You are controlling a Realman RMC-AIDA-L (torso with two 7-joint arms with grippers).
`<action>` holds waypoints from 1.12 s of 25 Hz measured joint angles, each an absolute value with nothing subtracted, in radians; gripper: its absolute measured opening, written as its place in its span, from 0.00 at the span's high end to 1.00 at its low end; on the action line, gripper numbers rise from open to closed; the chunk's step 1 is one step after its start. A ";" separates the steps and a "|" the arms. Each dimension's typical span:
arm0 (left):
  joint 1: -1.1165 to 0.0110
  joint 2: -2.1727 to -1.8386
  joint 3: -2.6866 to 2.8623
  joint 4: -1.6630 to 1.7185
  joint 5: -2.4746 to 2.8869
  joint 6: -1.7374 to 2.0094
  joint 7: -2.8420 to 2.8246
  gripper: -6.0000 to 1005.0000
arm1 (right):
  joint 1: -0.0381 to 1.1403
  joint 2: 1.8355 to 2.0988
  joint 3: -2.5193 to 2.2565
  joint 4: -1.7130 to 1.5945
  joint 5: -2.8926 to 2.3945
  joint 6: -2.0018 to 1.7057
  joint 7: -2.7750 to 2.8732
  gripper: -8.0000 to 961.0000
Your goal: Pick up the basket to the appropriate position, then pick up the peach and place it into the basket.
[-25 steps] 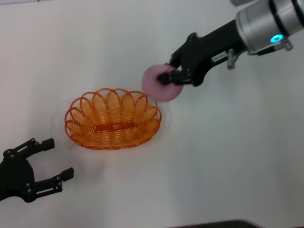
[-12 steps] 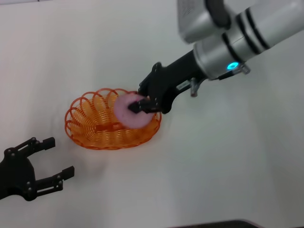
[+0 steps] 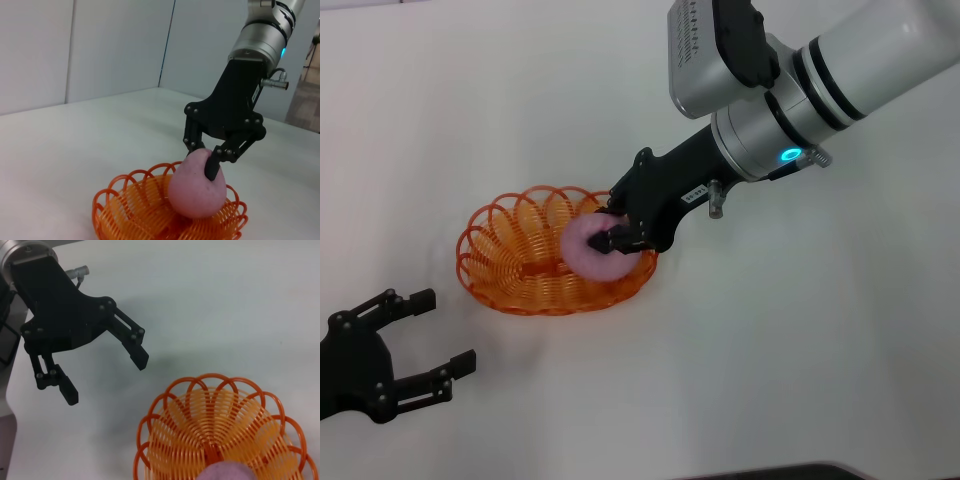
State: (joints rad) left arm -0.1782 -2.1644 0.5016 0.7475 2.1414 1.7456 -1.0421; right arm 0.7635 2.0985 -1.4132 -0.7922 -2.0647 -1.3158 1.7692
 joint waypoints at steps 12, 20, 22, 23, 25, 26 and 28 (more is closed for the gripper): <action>-0.175 -2.164 0.502 0.747 2.141 1.746 -1.043 0.11 | 0.756 2.098 -1.413 -0.792 -2.053 -1.307 1.755 0.37; -0.176 -2.164 0.502 0.745 2.141 1.746 -1.045 0.11 | 0.704 2.088 -1.361 -0.832 -1.973 -1.321 1.704 0.18; -0.177 -2.164 0.502 0.745 2.141 1.747 -1.045 0.11 | 0.660 2.086 -1.290 -0.876 -1.966 -1.337 1.683 0.14; -0.178 -2.164 0.502 0.745 2.141 1.749 -1.045 0.11 | 0.637 2.086 -1.249 -0.898 -1.965 -1.349 1.673 0.12; -0.178 -2.164 0.502 0.745 2.141 1.754 -1.045 0.11 | 0.598 2.085 -1.180 -0.926 -1.966 -1.365 1.654 0.08; -0.179 -2.164 0.502 0.746 2.141 1.757 -1.045 0.11 | 0.580 2.082 -1.148 -0.931 -1.966 -1.372 1.645 0.06; -0.179 -2.164 0.502 0.747 2.141 1.759 -1.046 0.11 | 0.550 2.074 -1.095 -0.935 -1.968 -1.381 1.631 0.04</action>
